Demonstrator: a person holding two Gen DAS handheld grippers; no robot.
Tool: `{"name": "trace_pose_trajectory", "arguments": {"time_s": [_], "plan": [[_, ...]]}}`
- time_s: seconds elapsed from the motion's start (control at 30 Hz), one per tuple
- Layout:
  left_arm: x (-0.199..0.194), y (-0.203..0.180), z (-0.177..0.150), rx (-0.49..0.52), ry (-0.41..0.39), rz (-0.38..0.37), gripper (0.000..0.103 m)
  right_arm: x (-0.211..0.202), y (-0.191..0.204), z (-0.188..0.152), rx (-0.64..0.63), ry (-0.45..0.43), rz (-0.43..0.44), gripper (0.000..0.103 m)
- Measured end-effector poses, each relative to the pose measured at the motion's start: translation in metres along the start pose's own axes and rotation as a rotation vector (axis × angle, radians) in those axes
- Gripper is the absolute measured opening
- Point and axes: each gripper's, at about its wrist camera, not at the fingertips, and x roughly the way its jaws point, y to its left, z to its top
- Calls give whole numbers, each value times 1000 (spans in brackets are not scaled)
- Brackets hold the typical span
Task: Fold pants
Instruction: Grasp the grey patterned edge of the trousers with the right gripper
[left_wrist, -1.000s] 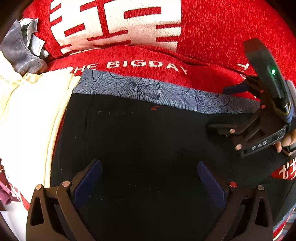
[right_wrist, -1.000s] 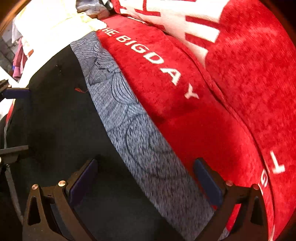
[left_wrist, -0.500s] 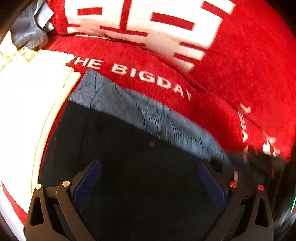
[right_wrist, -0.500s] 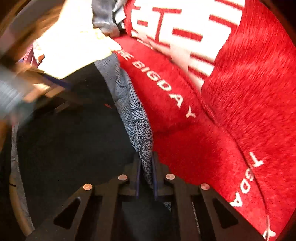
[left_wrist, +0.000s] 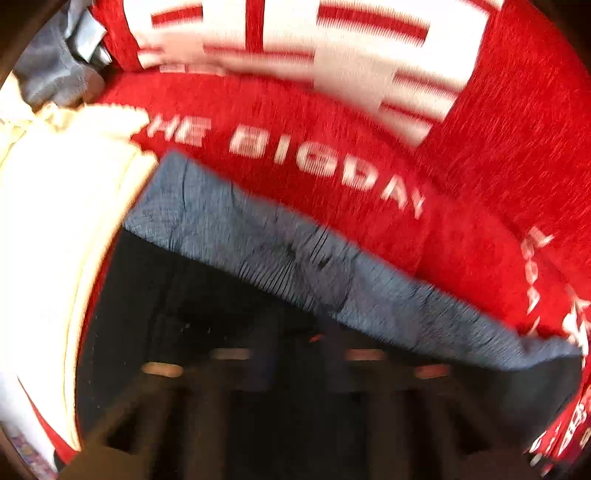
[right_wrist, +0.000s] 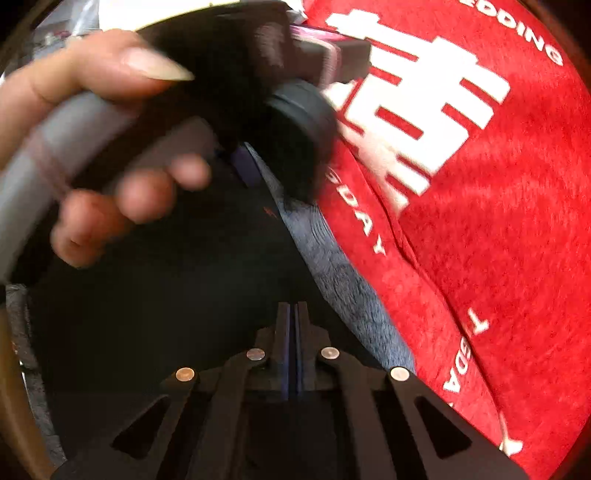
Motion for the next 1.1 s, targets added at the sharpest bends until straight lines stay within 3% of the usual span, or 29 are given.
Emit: {"name": "trace_pose_trajectory", "arguments": {"time_s": [0.07, 0.13, 0.17, 0.2, 0.23, 0.27, 0.3, 0.37, 0.43, 0.47, 0.53, 0.57, 0.6, 0.73, 0.87, 0.97, 1.03, 1.1], "plan": [[0, 5, 3, -16, 0, -31, 15, 0, -15, -5, 56, 15, 32, 5], [-1, 3, 3, 7, -1, -25, 15, -1, -33, -8, 104, 17, 45, 22], [-2, 2, 4, 12, -3, -24, 15, -1, -44, -9, 133, 14, 62, 53], [-3, 1, 4, 18, -5, -36, 16, 3, -55, -8, 153, 15, 69, 91], [-5, 2, 4, 21, -9, -53, 17, 11, -67, -6, 170, 18, 77, 100], [-9, 3, 4, 19, -8, -73, 19, 18, -72, -3, 172, 20, 89, 101], [-11, 5, 3, 17, -7, -109, 30, 32, -81, 2, 168, 39, 111, 101], [-13, 13, 0, 9, -2, -211, 77, 55, -88, 11, 164, 88, 145, 100], [-24, 14, -2, -13, -35, -175, 85, 89, -93, 18, 162, 182, 227, 95], [-28, 14, -1, -14, -47, -137, 85, 97, -89, 15, 163, 225, 262, 91], [-33, 14, 2, -1, -47, -132, 86, 100, -85, 20, 135, 204, 293, 49], [-33, 17, 5, -4, -47, -151, 86, 98, -84, 23, 156, 211, 369, 26], [-33, 18, 6, -17, -40, -168, 86, 95, -82, 24, 168, 213, 361, 10], [-36, 20, 5, -93, -12, -213, 86, 61, -60, 23, 88, 151, 250, 8], [-42, 14, -2, -125, -18, -254, 86, 6, -35, 18, 54, 32, 133, 8], [-42, 5, -4, -102, -8, -245, 86, -20, -11, 8, 12, -12, 57, 8], [-32, 0, -5, -86, 5, -189, 85, -23, -6, 5, 19, -18, 37, 7], [-19, 4, -10, -108, 57, -124, 50, -23, -2, 2, 42, -19, 30, 5]]}}
